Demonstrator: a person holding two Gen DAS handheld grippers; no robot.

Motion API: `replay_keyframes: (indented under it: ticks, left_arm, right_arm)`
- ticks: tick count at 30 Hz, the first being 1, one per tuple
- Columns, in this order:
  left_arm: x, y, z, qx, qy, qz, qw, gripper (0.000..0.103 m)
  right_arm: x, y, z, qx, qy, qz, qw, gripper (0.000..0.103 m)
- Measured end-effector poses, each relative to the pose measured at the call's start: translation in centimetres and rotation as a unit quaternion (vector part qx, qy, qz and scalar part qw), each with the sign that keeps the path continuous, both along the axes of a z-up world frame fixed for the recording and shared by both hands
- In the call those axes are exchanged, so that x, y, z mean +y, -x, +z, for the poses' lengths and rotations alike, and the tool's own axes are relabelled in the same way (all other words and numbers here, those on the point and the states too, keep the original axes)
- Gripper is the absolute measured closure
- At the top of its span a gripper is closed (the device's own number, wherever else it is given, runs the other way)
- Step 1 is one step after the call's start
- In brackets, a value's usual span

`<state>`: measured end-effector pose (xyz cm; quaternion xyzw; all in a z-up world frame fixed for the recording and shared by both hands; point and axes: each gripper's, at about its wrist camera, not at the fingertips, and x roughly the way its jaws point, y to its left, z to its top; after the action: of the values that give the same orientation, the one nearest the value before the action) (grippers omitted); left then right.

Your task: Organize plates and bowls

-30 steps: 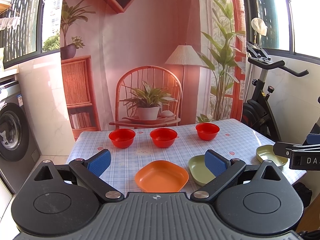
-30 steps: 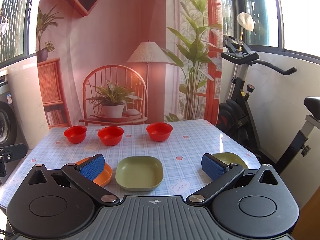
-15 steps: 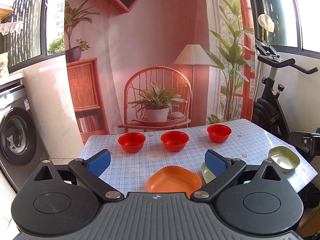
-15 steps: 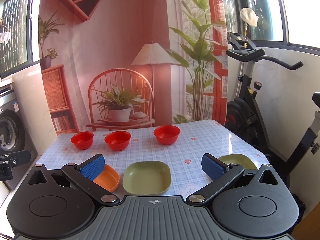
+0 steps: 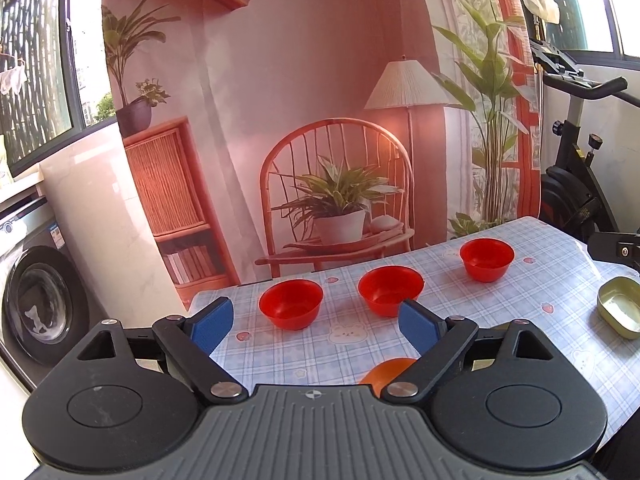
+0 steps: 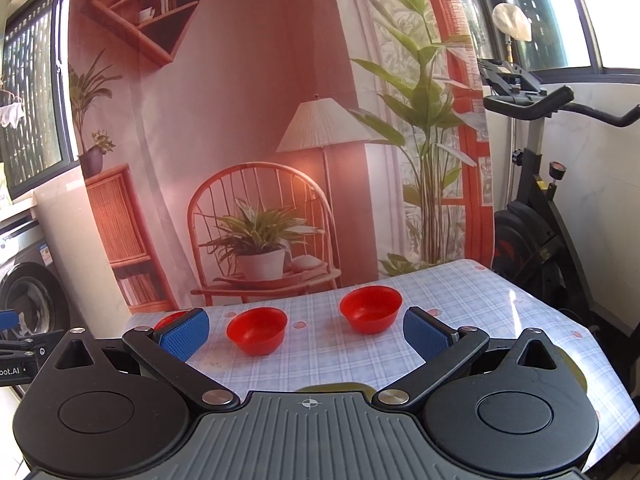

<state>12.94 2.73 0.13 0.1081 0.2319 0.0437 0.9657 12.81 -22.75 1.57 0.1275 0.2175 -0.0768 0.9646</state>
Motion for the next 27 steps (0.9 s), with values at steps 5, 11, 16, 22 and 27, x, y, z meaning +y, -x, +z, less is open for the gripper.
replay_keyframes:
  ticks: [5,11,16,22,27]
  left_arm:
    - [0.9,-3.1,0.2,0.002,-0.012,0.000,0.9999,0.016]
    - [2.3,-6.6,0.4,-0.011,-0.018,-0.010,0.9997,0.022]
    - [2.7,-8.6,-1.8,0.026,-0.032,-0.028,0.9987,0.027]
    - [3.8,-10.3,-6.2,0.110,0.000,-0.053,0.9925,0.041]
    - [4.4,-10.8,-9.3,0.137,0.009,-0.060,0.9887,0.048]
  right_arm:
    - [1.1,-3.6,-1.8,0.008,-0.005,0.035,0.999,0.000]
    - [2.6,-6.4,-4.1,0.012,0.007,0.033,0.999,0.004]
    - [3.0,-7.9,-7.5,0.031,-0.010,0.042,0.999,0.013]
    - [4.1,-9.2,-11.1,0.079,-0.045,0.074,0.993,0.035]
    - [5.7,-9.8,-12.6,0.107,-0.038,0.099,0.989,0.050]
